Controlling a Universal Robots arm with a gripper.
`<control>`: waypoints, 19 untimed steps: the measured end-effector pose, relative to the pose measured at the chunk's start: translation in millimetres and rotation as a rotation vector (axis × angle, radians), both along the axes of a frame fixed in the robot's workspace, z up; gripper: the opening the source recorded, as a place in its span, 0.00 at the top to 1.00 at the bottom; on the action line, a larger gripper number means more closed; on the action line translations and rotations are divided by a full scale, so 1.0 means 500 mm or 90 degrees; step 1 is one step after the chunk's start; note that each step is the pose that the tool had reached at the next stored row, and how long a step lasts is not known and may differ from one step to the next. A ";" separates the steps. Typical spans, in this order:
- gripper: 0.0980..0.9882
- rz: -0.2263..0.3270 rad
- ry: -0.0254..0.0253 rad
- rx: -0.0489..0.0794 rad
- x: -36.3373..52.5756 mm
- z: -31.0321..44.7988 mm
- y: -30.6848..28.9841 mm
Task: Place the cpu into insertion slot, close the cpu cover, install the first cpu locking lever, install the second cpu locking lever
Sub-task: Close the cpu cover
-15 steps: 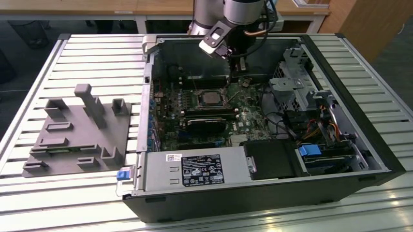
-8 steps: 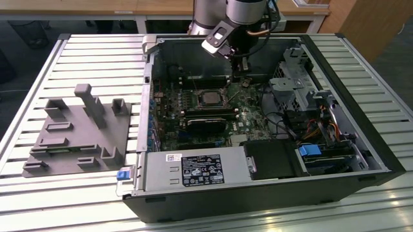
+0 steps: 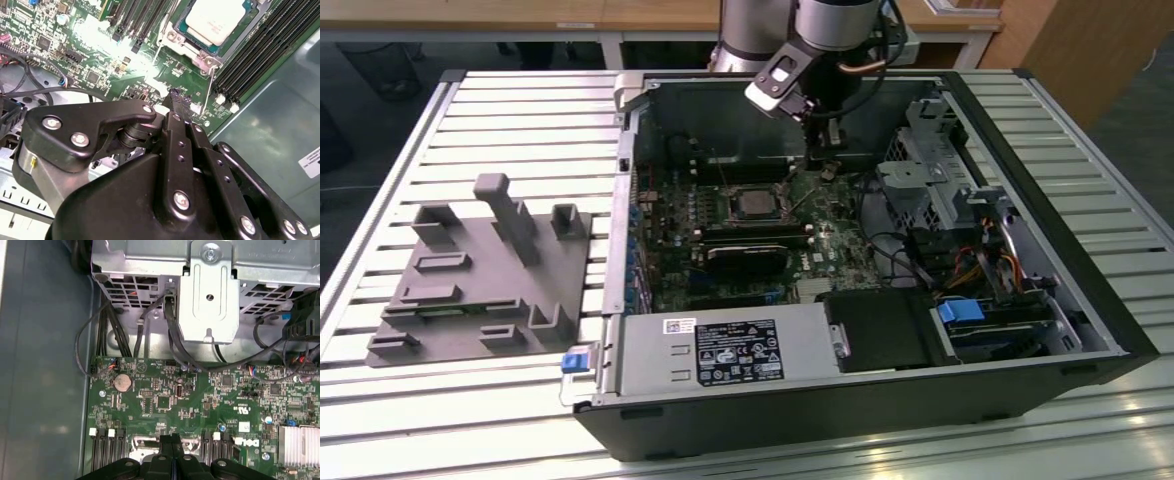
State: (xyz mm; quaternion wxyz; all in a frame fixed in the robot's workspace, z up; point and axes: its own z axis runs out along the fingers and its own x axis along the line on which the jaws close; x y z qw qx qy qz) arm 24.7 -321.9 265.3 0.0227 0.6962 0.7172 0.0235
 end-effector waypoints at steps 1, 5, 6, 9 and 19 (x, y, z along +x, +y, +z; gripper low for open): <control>0.99 0.000 0.0000 0.000 0.001 0.000 0.000; 0.99 0.000 0.0000 0.000 0.007 0.000 0.000; 0.99 0.000 0.0000 0.000 0.009 0.000 0.000; 0.99 0.000 0.0000 0.000 0.013 0.000 0.000; 0.99 0.000 0.0000 0.000 0.024 0.000 0.000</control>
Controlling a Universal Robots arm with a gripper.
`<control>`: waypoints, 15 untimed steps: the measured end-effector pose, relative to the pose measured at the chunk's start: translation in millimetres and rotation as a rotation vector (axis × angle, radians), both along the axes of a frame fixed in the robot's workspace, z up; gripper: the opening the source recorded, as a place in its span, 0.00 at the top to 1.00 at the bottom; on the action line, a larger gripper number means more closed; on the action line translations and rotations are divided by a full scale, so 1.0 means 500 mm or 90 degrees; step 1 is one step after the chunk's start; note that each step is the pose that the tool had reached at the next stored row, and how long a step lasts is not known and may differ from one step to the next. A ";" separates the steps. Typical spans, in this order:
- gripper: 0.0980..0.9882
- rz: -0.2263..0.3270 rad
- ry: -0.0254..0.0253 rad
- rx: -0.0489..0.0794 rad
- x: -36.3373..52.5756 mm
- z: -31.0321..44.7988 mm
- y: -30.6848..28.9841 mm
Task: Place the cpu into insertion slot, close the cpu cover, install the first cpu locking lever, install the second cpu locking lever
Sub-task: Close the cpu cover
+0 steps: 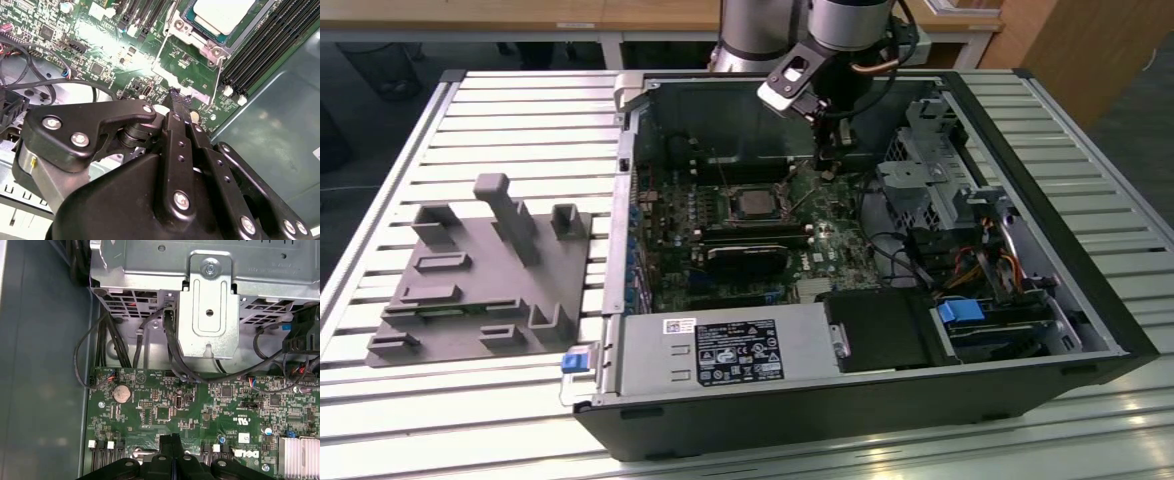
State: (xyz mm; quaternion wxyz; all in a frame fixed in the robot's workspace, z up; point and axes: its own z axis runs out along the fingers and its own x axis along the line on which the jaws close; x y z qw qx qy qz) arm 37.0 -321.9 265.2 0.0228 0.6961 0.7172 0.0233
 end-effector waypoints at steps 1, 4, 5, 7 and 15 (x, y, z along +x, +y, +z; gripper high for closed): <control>0.99 0.000 0.0000 0.000 0.001 0.000 0.000; 0.99 0.000 0.0000 0.000 0.004 0.000 0.000; 0.99 0.000 0.0000 0.000 0.005 0.000 0.000; 0.99 0.000 0.0000 0.000 0.008 0.000 0.000; 0.99 0.000 0.0001 0.000 0.017 -0.004 0.001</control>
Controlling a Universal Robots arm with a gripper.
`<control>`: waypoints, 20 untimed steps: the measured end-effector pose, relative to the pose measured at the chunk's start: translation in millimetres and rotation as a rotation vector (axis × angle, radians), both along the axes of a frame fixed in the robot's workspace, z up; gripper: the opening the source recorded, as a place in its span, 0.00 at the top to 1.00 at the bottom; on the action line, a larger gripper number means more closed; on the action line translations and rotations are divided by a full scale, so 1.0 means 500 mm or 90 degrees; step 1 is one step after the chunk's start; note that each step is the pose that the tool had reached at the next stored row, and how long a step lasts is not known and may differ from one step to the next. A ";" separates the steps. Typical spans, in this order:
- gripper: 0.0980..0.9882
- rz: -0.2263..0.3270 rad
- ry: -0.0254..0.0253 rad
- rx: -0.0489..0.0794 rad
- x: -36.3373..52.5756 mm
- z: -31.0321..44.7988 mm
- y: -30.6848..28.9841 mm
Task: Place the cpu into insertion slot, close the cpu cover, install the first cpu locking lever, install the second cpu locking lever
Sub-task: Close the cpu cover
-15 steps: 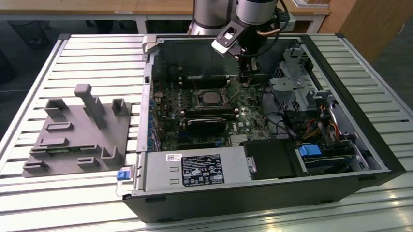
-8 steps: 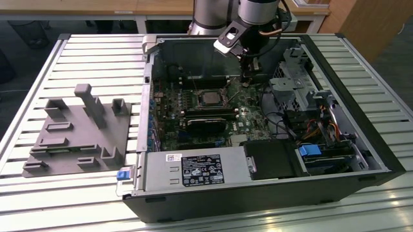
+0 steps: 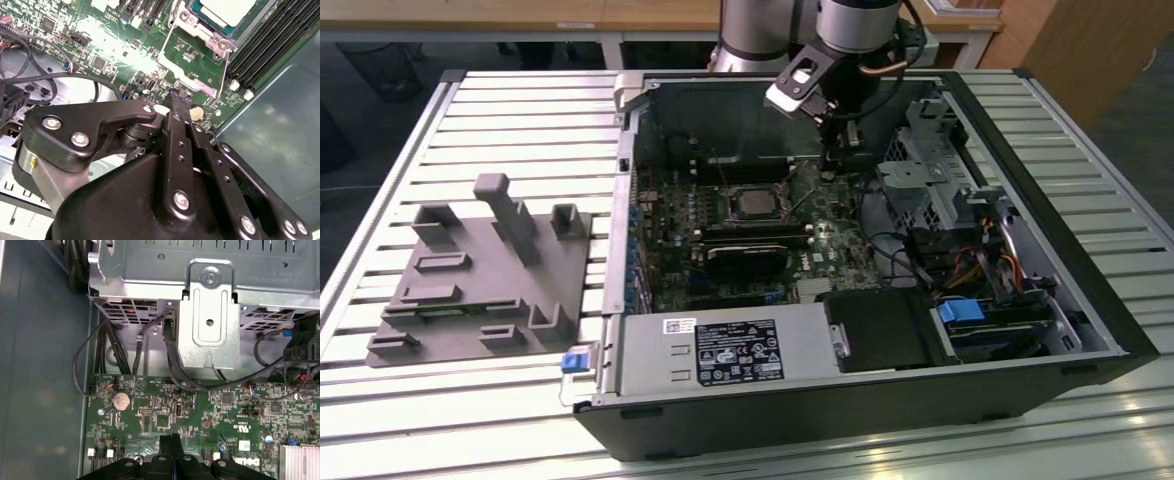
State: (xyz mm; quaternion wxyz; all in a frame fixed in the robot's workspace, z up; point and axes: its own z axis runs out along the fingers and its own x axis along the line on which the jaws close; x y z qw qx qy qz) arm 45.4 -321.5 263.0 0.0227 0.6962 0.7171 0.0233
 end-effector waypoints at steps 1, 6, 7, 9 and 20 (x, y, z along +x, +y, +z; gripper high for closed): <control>0.99 0.000 0.0002 0.000 0.001 -0.001 0.000; 0.99 0.001 0.0006 0.000 0.002 -0.011 0.006; 0.99 0.001 0.0006 0.000 0.002 -0.014 0.007; 0.99 0.003 0.0007 0.000 0.003 -0.020 0.009; 0.99 0.004 0.0012 0.000 -0.002 -0.031 0.009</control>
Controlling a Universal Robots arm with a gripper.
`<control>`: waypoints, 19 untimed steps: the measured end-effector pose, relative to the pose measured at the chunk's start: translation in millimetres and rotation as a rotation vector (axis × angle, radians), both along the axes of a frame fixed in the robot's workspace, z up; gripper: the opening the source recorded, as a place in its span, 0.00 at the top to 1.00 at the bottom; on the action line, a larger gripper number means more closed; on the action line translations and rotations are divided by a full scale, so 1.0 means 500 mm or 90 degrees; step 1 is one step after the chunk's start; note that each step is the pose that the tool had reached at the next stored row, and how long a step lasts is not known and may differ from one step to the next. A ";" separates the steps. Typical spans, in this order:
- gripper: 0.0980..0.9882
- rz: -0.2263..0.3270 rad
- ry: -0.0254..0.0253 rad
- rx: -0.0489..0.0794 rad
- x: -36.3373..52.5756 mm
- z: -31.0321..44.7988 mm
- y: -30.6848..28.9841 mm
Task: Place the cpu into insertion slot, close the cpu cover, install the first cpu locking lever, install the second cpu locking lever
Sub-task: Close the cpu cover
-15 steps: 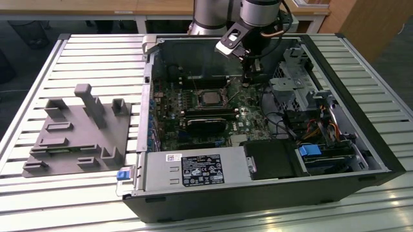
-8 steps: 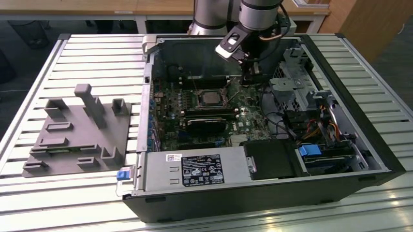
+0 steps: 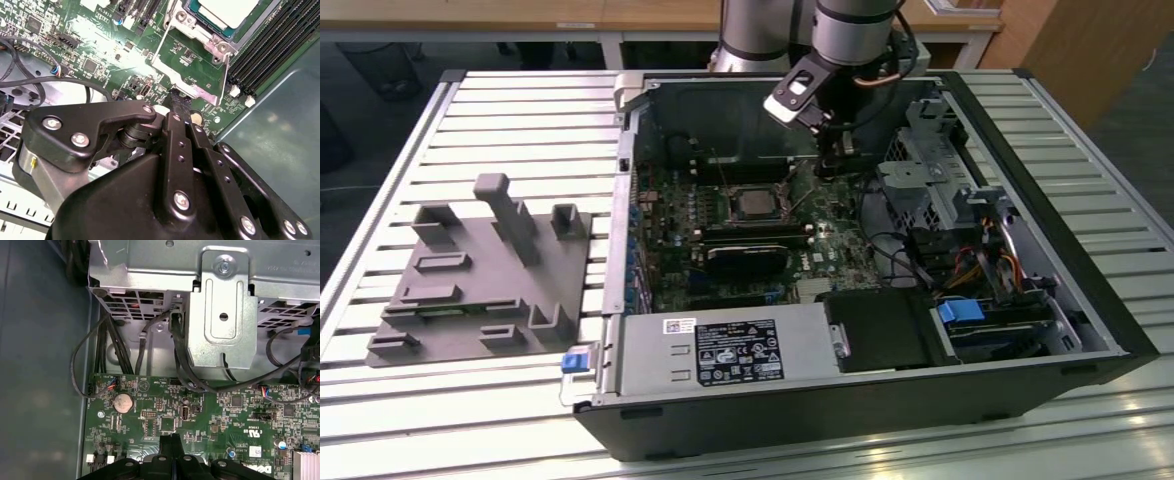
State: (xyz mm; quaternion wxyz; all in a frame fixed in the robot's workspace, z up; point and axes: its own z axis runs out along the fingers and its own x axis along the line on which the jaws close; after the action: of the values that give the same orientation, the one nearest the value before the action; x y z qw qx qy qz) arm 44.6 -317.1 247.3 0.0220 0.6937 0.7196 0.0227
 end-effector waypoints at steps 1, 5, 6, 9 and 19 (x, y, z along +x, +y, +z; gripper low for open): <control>0.99 0.000 0.0000 0.000 0.000 0.000 0.000; 0.99 0.000 0.0000 0.000 -0.002 0.000 0.000; 0.99 0.000 0.0000 0.000 -0.003 0.000 0.000; 0.99 0.000 0.0000 0.000 -0.004 0.000 0.000; 0.99 0.000 0.0000 0.000 -0.013 0.000 0.000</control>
State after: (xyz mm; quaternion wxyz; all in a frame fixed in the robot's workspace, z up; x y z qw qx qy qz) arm 38.2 -317.0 247.3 0.0220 0.6936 0.7196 0.0227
